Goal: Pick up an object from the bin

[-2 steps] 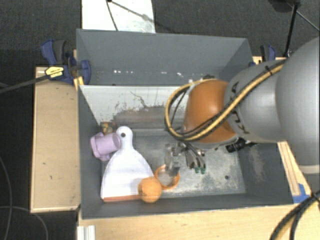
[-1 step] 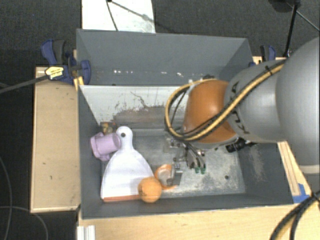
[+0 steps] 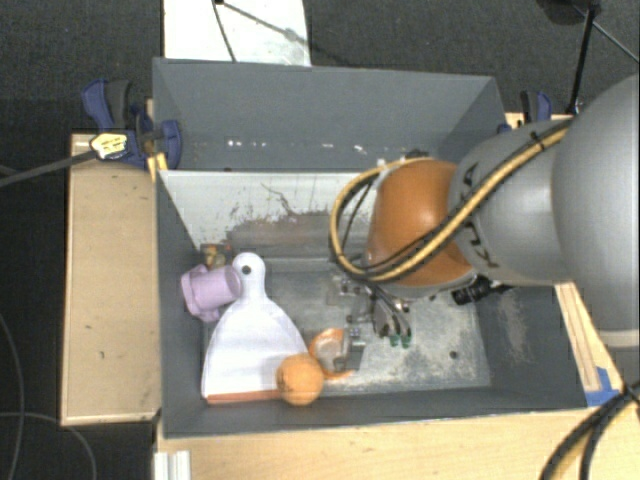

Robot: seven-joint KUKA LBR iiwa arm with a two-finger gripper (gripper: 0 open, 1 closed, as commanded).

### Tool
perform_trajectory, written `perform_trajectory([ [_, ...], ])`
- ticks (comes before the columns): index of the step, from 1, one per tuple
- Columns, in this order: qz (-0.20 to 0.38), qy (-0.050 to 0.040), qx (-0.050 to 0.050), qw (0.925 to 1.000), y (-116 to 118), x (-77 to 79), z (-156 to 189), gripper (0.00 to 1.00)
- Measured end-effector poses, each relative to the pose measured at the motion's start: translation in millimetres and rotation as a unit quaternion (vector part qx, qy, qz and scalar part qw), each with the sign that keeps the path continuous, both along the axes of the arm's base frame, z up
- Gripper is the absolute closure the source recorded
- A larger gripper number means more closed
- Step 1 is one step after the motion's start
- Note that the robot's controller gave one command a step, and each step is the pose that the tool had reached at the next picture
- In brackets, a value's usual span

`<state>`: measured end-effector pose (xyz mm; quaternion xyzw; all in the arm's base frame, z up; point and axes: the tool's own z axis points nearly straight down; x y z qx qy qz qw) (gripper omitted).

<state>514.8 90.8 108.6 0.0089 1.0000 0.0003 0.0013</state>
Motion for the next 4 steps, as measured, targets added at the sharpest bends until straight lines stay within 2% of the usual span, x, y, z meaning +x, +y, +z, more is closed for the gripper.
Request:
perform_trajectory([
  [1, 0.024, -0.0013, 0.0, 0.9997, 0.6, -12.0, -6.9, 0.0],
  [2, 0.06, 0.0042, 0.0, 0.9982, 1.3, -22.3, -35.7, 1.0],
  [3, 0.06, 0.003, 0.0, 0.9982, 1.4, -21.8, -35.3, 1.0],
  [4, 0.041, 0.0019, 0.0, 0.9992, -1.2, -25.2, 161.6, 1.0],
])
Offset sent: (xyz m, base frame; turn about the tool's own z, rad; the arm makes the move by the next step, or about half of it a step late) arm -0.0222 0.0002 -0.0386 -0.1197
